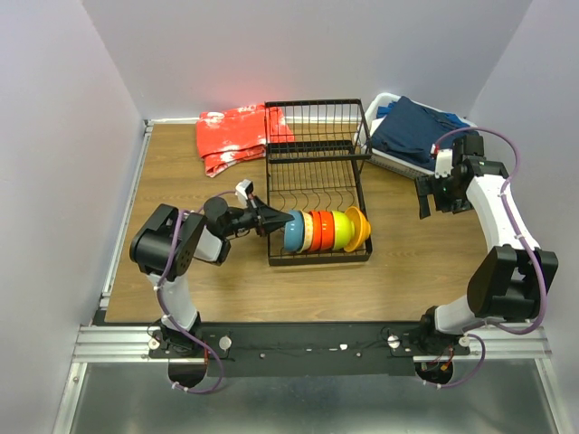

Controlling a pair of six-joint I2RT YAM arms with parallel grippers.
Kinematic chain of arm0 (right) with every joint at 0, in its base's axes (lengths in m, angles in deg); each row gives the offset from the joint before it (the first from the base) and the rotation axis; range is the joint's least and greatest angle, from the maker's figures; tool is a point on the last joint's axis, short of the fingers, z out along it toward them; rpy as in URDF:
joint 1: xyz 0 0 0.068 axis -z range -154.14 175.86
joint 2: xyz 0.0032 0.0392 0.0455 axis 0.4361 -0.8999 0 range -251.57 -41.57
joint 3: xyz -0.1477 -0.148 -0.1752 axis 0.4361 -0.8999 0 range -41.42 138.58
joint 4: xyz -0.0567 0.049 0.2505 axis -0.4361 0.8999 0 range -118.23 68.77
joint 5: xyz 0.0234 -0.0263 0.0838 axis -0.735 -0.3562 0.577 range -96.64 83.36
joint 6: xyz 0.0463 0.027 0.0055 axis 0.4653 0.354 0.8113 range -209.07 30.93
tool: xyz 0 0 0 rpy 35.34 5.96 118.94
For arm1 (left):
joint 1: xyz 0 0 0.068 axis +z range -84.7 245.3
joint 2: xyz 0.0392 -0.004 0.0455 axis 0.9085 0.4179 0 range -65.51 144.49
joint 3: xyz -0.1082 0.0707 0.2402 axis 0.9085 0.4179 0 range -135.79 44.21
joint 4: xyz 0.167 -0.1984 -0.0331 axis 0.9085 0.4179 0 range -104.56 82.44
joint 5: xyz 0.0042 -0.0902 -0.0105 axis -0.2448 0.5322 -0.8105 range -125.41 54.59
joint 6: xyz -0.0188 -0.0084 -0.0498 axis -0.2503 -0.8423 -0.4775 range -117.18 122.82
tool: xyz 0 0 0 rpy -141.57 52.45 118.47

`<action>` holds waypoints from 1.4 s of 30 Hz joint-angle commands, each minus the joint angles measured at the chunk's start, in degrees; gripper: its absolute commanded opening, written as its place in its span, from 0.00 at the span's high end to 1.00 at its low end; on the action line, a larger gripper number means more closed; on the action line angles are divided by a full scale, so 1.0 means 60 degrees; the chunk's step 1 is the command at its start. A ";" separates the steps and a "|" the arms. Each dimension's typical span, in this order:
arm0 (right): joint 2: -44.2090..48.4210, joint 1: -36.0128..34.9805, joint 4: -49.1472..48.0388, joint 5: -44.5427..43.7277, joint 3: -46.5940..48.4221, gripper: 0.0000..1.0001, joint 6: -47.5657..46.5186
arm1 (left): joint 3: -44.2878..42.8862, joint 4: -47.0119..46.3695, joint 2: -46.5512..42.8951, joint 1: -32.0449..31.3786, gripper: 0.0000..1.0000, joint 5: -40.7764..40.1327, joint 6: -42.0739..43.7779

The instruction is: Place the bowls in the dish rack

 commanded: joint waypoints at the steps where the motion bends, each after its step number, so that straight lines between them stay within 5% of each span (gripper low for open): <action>1: -0.0062 0.0038 0.0152 -0.0004 0.0194 0.00 -0.0044 | -0.0137 -0.3263 0.0289 -0.0163 1.00 -0.0056 -0.0001; 7: -0.0267 0.0038 0.0094 -0.0004 0.0355 0.00 -0.0044 | 0.0390 -0.3234 0.0362 -0.0032 0.99 -0.0333 0.0364; 14: -0.0400 0.0008 0.0152 -0.0048 0.0604 0.00 -0.0059 | 0.0097 -0.3219 0.0538 0.0276 0.68 -0.0364 0.0467; 25: -0.0312 -0.0021 0.0328 0.0171 0.1103 0.00 -0.0132 | -0.0561 -0.2826 0.0099 0.0422 0.52 0.0631 0.0672; 28: -0.0064 -0.0021 0.0284 0.0274 0.1030 0.00 -0.0088 | -0.0825 -0.0984 -0.0120 0.0656 0.02 0.1261 0.1534; 31: 0.0214 -0.0021 0.0240 0.0376 0.0912 0.00 -0.0015 | -0.0855 0.1021 -0.0778 0.0862 0.01 0.1424 0.3216; 36: 0.0581 -0.0021 0.0255 0.0581 0.0810 0.00 0.0058 | -0.1862 0.7646 -0.2446 0.0906 0.01 0.1365 0.7271; 42: 0.1079 -0.0007 -0.0023 0.0933 0.0400 0.00 0.0233 | -0.3050 1.2813 -0.3006 0.0921 0.01 0.1175 1.1187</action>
